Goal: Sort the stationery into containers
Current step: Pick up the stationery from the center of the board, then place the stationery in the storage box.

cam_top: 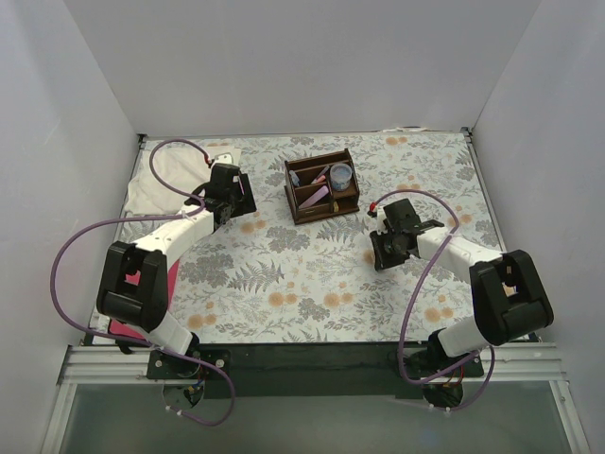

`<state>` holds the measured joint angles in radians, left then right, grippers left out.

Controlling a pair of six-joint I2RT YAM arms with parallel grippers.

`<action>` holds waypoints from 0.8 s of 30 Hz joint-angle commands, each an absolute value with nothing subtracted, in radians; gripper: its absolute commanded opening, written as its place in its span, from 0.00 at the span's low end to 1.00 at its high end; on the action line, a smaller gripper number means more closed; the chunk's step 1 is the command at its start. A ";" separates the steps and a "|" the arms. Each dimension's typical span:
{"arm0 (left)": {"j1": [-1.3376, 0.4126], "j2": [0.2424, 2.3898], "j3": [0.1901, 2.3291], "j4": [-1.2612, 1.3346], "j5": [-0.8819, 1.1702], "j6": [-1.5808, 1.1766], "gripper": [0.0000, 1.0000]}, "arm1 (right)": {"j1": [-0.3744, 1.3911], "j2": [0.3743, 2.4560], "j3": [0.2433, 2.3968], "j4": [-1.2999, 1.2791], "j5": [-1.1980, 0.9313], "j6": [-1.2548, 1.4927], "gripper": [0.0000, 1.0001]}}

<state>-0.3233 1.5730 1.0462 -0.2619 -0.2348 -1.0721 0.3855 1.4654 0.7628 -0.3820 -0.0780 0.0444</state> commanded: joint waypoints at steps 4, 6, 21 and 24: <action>-0.316 1.532 1.043 -0.258 -0.232 -1.083 0.63 | 0.388 1.445 0.805 -0.357 -0.087 0.009 0.01; -0.316 1.531 1.042 -0.255 -0.232 -1.081 0.63 | 0.403 1.430 0.831 -0.380 -0.091 -0.015 0.01; -0.304 1.528 1.042 -0.244 -0.244 -1.065 0.63 | 0.425 1.689 1.176 -0.310 -0.133 -0.066 0.01; -0.299 1.517 1.037 -0.244 -0.249 -1.058 0.63 | 0.422 1.747 1.238 -0.302 -0.147 -0.075 0.01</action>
<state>-0.3084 1.5730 1.0424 -0.2543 -0.2295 -1.0733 0.4278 1.7138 1.1610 -0.3286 -0.1238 -0.0605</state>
